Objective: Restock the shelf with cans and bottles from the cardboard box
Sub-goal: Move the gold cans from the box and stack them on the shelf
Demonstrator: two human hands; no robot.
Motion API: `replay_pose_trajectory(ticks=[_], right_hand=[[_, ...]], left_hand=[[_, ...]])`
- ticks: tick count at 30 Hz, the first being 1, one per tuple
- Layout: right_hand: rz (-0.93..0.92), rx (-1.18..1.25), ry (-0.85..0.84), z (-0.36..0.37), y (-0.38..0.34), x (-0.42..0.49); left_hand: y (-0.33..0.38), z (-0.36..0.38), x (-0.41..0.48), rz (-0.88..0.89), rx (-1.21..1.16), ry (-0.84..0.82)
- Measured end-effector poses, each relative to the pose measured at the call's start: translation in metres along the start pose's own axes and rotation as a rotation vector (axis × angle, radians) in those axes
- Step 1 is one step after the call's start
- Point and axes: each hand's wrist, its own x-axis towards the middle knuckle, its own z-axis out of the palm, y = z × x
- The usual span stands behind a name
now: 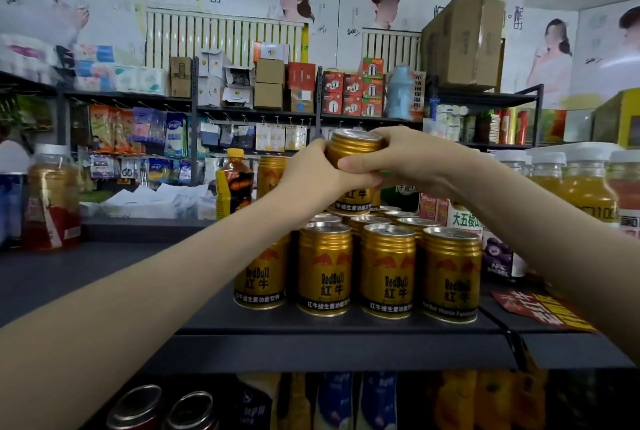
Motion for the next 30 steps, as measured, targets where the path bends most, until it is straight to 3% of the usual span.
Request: replay_pose_trajectory(ticks=[5,8,12,21,25,30], right_hand=[[0.109,0.052,0.177,-0.018,0.027,0.006],[0.151,0.063,0.268,-0.034,0.046,0.01],[0.227,0.001,0.302,-0.042,0.065,0.015],[0.321,0.064,0.235,-0.046,0.084,0.038],[0.283,0.022,0.237,-0.045,0.09,0.041],[0.067,-0.313,0.248,-0.041,0.096,0.035]], left_hand=[[0.008,-0.003,0.017,-0.051,0.031,-0.154],[-0.003,-0.028,0.02,0.054,0.259,0.042],[-0.045,-0.058,0.022,-0.058,0.441,0.226],[-0.08,-0.079,0.028,-0.073,0.379,0.02],[-0.079,-0.076,0.031,-0.074,0.405,0.021],[-0.081,-0.069,0.034,-0.066,0.461,0.002]])
